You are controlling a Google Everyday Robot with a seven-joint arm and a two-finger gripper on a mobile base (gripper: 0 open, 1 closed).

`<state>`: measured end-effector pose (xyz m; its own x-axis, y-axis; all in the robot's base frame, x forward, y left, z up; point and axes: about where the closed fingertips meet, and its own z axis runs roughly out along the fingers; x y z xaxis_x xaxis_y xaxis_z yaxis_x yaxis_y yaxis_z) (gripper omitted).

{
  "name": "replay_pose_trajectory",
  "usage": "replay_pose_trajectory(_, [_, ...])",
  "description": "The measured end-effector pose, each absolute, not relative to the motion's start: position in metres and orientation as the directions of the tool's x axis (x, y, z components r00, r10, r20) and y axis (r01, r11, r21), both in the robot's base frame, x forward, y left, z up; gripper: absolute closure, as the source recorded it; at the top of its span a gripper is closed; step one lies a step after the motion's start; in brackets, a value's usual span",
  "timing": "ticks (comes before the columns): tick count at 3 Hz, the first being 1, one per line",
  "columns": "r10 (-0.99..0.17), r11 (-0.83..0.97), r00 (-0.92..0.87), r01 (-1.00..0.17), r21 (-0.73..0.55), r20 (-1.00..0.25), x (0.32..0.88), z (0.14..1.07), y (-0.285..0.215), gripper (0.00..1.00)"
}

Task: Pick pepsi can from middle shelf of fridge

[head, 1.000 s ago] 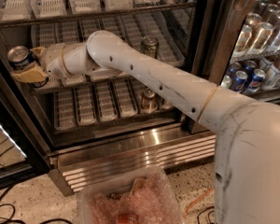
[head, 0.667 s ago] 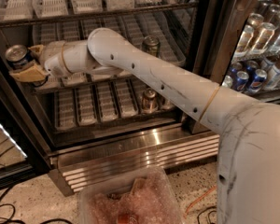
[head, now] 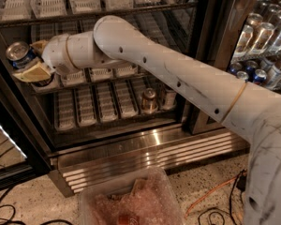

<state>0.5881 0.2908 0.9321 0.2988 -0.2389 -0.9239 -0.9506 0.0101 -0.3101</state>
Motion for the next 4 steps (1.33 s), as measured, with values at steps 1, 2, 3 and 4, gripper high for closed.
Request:
replay_pose_trajectory(1, [-0.292,0.005,0.291,-0.952,-0.306,-0.911,0.578,0.932,0.274,1.0])
replay_pose_trajectory(2, [-0.326,0.018,0.277,-0.954,-0.299,-0.904,0.575,0.929,0.262,1.0])
replay_pose_trajectory(3, [-0.348,0.033,0.259,-0.957,-0.288,-0.901,0.576,0.926,0.251,1.0])
replay_pose_trajectory(4, [-0.36,0.041,0.247,-0.959,-0.28,-0.9,0.575,0.924,0.244,1.0])
